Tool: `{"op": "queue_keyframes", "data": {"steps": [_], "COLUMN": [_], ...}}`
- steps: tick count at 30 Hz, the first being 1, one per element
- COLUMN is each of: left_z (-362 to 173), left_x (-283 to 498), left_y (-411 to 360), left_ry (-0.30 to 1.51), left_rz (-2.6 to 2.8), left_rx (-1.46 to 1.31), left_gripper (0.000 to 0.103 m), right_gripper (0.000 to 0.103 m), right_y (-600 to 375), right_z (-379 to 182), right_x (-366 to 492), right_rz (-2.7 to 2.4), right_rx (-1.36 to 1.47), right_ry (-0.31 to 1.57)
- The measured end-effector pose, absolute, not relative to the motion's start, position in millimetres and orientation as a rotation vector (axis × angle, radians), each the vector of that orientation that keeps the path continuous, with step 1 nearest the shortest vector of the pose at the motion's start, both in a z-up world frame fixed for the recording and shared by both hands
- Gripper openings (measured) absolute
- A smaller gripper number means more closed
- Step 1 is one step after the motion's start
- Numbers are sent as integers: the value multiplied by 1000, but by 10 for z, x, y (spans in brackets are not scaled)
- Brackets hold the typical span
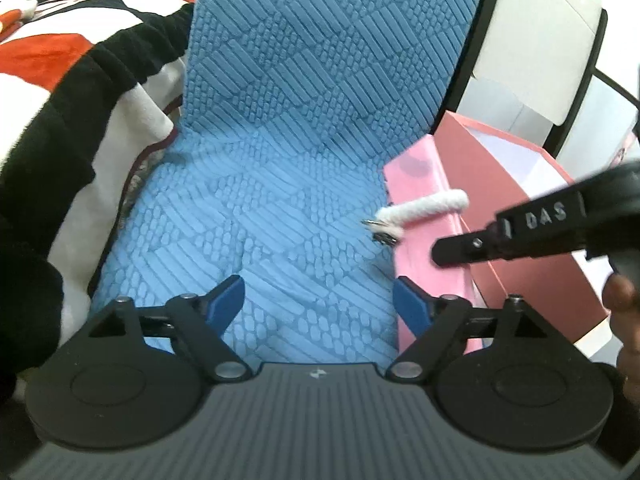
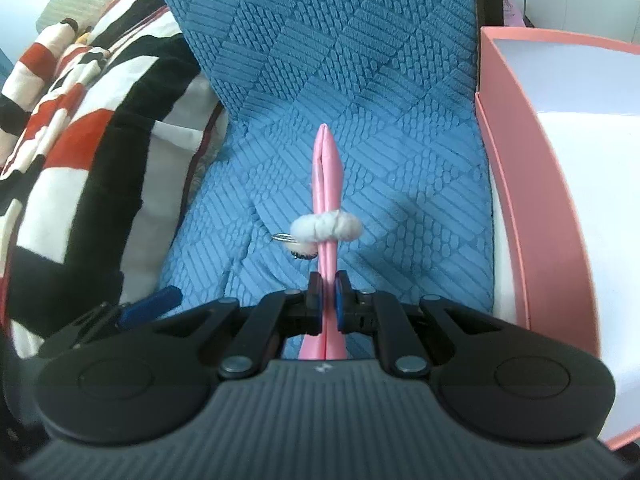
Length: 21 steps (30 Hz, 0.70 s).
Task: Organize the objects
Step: 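Carry the ringed pink strip with the right gripper over the pink box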
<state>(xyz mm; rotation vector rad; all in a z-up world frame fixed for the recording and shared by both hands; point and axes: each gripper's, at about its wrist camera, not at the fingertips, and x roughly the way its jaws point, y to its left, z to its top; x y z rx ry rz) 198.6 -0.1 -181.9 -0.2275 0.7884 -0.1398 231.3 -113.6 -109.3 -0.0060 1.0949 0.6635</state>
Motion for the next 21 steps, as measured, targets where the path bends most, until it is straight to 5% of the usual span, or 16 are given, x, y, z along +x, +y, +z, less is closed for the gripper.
{"op": "queue_keyframes", "data": {"steps": [21], "left_z": [-1345], "left_x": [1750], "left_y": [-12], "left_ry": [875], "left_rz": [-83], "left_rx": [-397], "left_gripper": [100], "right_gripper": [9], "right_y": [-1377], "right_z": [-631], "right_x": [2095], "right_rz": [705], "right_rx": [-1], "right_ry": [1049]}}
